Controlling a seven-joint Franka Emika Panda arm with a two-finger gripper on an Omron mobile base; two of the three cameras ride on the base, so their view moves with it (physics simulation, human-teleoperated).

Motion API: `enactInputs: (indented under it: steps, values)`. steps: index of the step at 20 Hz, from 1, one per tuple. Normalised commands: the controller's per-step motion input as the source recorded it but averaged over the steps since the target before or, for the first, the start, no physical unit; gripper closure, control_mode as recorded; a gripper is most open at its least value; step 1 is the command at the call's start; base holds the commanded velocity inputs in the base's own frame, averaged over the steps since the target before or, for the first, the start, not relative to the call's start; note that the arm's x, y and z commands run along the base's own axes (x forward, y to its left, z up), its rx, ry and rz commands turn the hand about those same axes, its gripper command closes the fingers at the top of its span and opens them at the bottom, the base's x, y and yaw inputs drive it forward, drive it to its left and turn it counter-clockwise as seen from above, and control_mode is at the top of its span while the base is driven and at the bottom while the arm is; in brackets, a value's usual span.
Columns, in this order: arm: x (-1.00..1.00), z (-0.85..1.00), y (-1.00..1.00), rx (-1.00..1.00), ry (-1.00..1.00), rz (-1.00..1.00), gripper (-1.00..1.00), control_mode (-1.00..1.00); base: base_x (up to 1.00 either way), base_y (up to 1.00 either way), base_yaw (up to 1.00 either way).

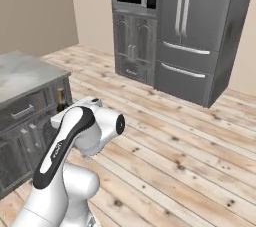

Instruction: There is a wine glass and glass cup on the dining counter. Place the wine bottle next to the wine glass and the juice bottle next to the glass cup.

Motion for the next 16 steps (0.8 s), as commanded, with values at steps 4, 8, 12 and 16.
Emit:
enactInputs:
  steps: [4, 8, 12, 16]
  values:
    - [0.0, 0.0, 0.0, 0.0, 0.0, 0.0, 1.0, 1.0, 0.89, -0.16, 0.08]
    - [0.0, 0.0, 0.0, 0.0, 0.0, 0.0, 1.0, 1.0, 0.89, -0.12, 0.08]
    - [0.0, 0.0, 0.0, 0.0, 0.0, 0.0, 1.0, 1.0, 0.89, -0.1, 0.1]
    - [0.0, 0.0, 0.0, 0.0, 0.0, 0.0, 1.0, 1.0, 0.87, -0.07, 0.13]
